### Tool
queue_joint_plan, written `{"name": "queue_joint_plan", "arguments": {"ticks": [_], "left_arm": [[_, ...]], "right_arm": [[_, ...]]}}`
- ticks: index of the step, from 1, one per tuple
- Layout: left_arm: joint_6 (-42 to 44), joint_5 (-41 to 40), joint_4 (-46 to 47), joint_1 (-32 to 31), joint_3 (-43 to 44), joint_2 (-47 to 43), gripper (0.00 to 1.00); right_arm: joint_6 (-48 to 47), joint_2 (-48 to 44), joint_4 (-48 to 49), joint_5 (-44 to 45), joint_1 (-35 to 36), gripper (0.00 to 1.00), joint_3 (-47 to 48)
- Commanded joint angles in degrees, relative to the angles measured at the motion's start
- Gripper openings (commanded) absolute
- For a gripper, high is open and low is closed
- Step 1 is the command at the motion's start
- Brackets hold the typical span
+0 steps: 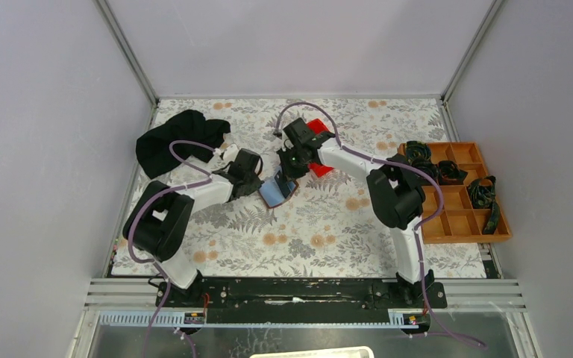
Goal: Put the credit cards into the card holder
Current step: Open the card holder at the center of the board.
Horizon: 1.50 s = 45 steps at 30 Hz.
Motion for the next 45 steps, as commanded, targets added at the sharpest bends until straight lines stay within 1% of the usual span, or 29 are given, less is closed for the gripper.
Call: {"name": "queue_joint_plan", "arguments": {"ticks": [1,3,10,13,18,25,37,45], "left_arm": [[3.03,-3.22,-2.64,-0.13,3.34,3.58,0.0],[3.06,-3.65,-4.73,-0.14,4.72,4.69,0.01],[1.52,-3.73,-6.48,-0.13,4.93,2.56,0.18],[0.99,-2.66,-6.98,-0.13,4.73,1.89,0.21],[-0.37,-1.28,-8.43,-0.13,3.85,0.88,0.24],[-2.84,-0.33,-7.52,-0.21,0.83,-3.63,0.27],[-6.05,1.73,-6.5,-2.7,-1.47,-9.94,0.28],[-5.12,2.62,-8.26,-3.93,0.27,-7.55,0.28]], "right_arm": [[0.24,0.19,1.21,-6.27,-2.14,0.0,-1.35],[0.37,0.08,1.22,-6.51,-2.54,0.0,-2.05],[1.04,-0.99,0.37,-2.97,-2.61,0.0,-4.35],[1.93,-1.18,0.72,-2.42,-2.61,0.0,-5.65],[3.73,-1.65,2.02,-1.62,-2.61,0.0,-7.98],[5.3,-2.32,3.66,-1.21,-2.61,0.0,-10.68],[6.54,-2.92,4.44,0.37,-1.96,0.0,-12.11],[6.94,-3.14,4.83,1.13,-1.31,0.0,-12.62]]}}
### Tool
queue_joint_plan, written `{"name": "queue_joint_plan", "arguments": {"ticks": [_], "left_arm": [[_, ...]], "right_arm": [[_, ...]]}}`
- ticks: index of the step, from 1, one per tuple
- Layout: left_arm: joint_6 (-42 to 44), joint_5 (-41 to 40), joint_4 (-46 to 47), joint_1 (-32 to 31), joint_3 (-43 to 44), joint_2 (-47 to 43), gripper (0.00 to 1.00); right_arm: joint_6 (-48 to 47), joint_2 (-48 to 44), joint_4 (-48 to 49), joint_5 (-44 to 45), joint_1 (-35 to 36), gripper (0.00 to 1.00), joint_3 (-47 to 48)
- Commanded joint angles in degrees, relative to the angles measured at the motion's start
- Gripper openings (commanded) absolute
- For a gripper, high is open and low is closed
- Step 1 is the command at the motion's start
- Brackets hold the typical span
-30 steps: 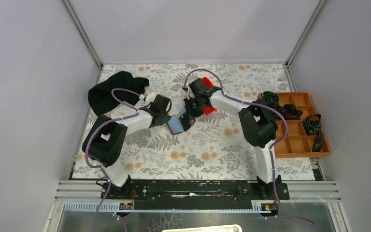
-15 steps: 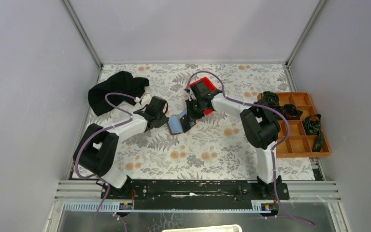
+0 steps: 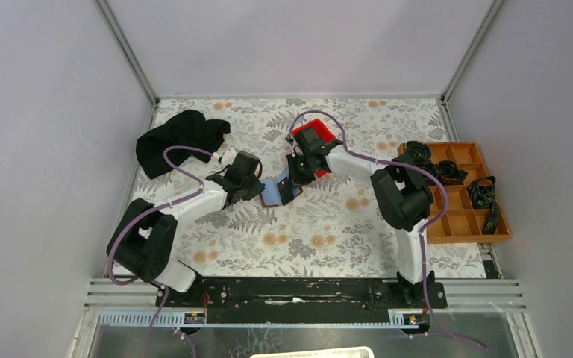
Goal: Put the credit cards into the card holder
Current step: Open the card holder at the center of the board.
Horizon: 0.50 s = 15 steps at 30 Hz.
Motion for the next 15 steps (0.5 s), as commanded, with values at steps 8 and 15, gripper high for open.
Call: {"name": "queue_joint_plan", "arguments": {"ticks": [8,15], "left_arm": [[-1.77,-0.16,-1.31,-1.64,1.36,0.1,0.27],[-4.14,0.48,0.18,-2.44,1.8,-1.15,0.22]], "right_arm": [[-0.72,-0.96,-2.41,5.34,1.37,0.0,-3.08],[-0.76,-1.08,-2.33,5.47,1.41,0.0,-3.33]]}}
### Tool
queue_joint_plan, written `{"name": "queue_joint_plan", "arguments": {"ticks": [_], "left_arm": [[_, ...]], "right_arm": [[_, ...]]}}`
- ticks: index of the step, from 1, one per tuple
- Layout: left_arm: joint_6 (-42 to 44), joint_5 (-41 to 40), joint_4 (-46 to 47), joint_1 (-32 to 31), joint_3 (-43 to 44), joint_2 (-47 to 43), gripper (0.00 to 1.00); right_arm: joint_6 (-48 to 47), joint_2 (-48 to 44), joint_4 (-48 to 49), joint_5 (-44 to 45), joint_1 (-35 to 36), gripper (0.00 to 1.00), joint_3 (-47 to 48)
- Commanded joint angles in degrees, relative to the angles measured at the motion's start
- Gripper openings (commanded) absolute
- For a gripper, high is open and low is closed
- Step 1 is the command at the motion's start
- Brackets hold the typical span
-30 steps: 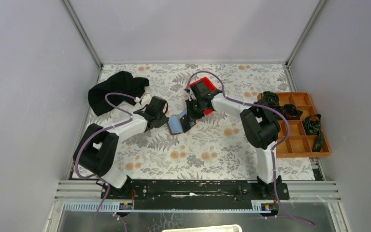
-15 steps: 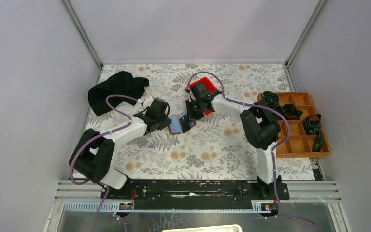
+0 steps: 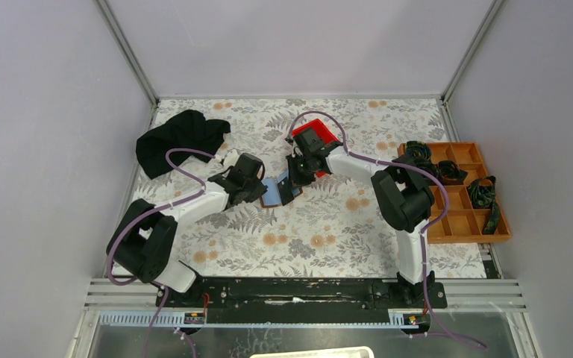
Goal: Put the credit cards into the card holder
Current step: Open the card holder at the center of the board.
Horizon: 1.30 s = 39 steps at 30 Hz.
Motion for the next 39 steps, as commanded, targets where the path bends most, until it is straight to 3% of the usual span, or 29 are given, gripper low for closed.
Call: {"name": "queue_joint_plan", "arguments": {"ticks": [1,14,24,39], "left_arm": [[-2.19,0.35,1.46,-0.91,1.81,-1.26,0.21],[-1.67,-1.89,0.92,-2.42,0.22,4.83,0.11],[-2.06,-4.37,-0.89,-2.35,-1.54,1.87,0.1],[-1.45,-3.91,-0.6,-2.36,-2.73,5.22,0.09]], "right_arm": [[-1.1,-0.39,-3.45,4.51,0.91,0.0,-2.12],[-1.26,-1.49,-3.74,5.35,0.91,0.0,-1.84],[-1.79,-1.44,-5.3,6.03,0.82,0.0,0.85],[-1.95,-3.3,-2.95,6.03,0.82,0.0,0.51]]}}
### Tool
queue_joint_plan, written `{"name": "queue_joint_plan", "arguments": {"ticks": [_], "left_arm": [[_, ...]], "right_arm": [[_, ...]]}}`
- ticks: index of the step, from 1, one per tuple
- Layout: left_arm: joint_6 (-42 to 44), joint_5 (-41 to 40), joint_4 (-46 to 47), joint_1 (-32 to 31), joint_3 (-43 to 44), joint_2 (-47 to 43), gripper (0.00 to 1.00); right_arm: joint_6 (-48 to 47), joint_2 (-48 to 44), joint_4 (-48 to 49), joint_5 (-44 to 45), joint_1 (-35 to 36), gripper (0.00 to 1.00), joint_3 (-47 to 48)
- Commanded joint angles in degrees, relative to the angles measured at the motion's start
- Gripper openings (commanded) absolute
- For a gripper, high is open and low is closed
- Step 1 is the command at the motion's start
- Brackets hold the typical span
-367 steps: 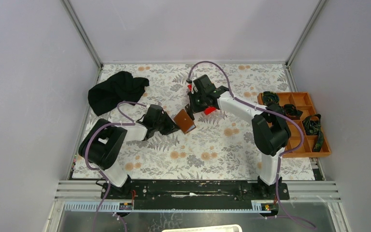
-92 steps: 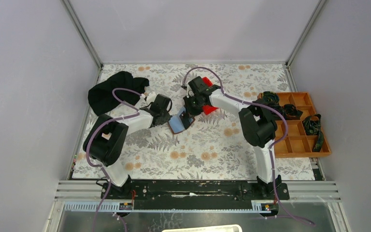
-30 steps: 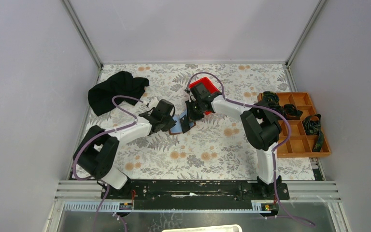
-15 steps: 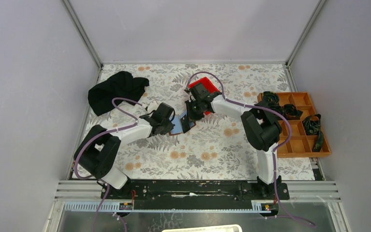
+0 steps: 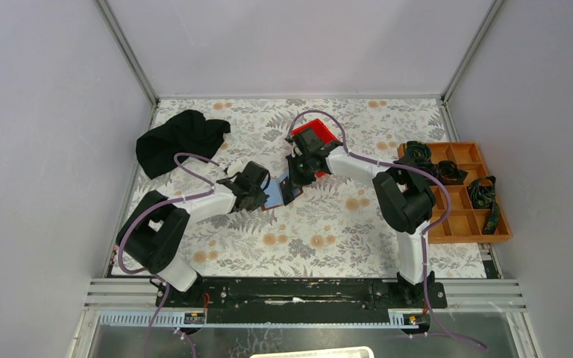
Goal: Put the credit cards into the card holder
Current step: Open the card holder at the center of the board.
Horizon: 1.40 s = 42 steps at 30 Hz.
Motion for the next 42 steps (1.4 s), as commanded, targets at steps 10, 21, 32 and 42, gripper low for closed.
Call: {"name": "queue_joint_plan", "arguments": {"ticks": [10,21,32,42], "left_arm": [[0.79,-2.21,-0.63,-0.14,-1.31,0.8,0.09],[1.25,-2.56,-0.98,-0.15,-1.02,1.29,0.09],[1.52,-2.65,-1.07,-0.08,-0.69,1.9,0.09],[1.34,-2.7,-1.07,-0.16,-0.75,1.95,0.09]], "right_arm": [[-1.77,-3.22,1.07,3.01,-0.24,0.0,1.25],[-1.39,-3.03,5.28,-1.25,-0.79,0.0,1.15],[0.28,-2.02,8.23,-6.29,-2.31,0.0,0.63],[0.85,0.06,9.66,-12.02,-3.17,0.0,0.63]]}}
